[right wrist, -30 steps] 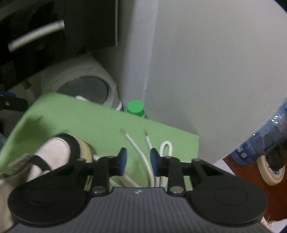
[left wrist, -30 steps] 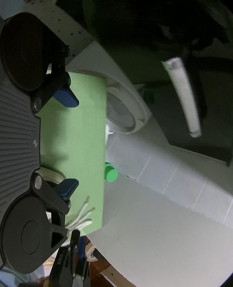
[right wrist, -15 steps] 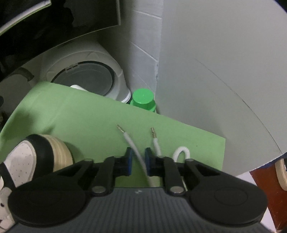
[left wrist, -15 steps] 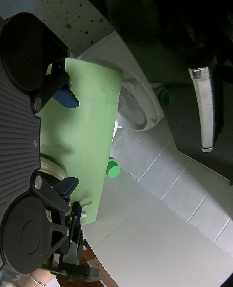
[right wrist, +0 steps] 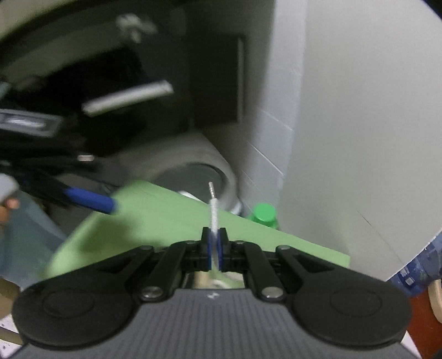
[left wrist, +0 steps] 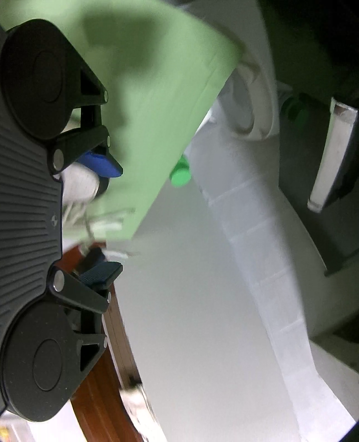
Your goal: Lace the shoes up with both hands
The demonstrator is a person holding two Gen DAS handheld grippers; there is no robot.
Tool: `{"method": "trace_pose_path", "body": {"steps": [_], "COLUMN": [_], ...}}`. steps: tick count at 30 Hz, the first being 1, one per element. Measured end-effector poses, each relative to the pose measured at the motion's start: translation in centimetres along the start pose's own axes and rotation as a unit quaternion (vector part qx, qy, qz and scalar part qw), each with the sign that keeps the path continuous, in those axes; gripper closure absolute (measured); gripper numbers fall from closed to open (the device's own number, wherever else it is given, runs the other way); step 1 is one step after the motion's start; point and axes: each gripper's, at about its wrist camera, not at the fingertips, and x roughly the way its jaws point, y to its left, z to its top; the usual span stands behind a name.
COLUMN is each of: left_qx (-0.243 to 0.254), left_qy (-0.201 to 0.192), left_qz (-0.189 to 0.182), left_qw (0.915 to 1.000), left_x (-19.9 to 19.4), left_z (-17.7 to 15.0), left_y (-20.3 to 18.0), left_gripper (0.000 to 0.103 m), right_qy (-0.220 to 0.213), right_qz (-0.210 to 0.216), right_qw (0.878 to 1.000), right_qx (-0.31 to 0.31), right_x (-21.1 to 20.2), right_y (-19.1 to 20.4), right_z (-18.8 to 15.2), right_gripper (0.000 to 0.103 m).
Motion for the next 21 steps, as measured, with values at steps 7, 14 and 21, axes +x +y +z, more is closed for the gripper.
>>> {"method": "trace_pose_path", "body": {"steps": [7, 14, 21], "left_qx": [0.031, 0.040, 0.052], "left_qy": [0.006, 0.023, 0.005], "left_qz": [-0.016, -0.001, -0.003], "left_qw": [0.9994, 0.9989, 0.9986], "left_x": [-0.4, 0.3, -1.0], "left_z": [-1.4, -1.8, -1.3], "left_y": [-2.2, -2.2, -2.4], "left_gripper": [0.037, 0.084, 0.098], "right_qy": [-0.012, -0.025, -0.024], "right_qz": [0.014, 0.013, 0.018], "right_qw": [0.999, 0.999, 0.999], "right_qx": [-0.027, -0.022, -0.019], "right_x": [-2.9, -3.9, -4.4], "right_y": [4.3, 5.4, 5.2], "right_z": [-0.8, -0.5, -0.6], "right_gripper": [0.099, 0.099, 0.094]}}
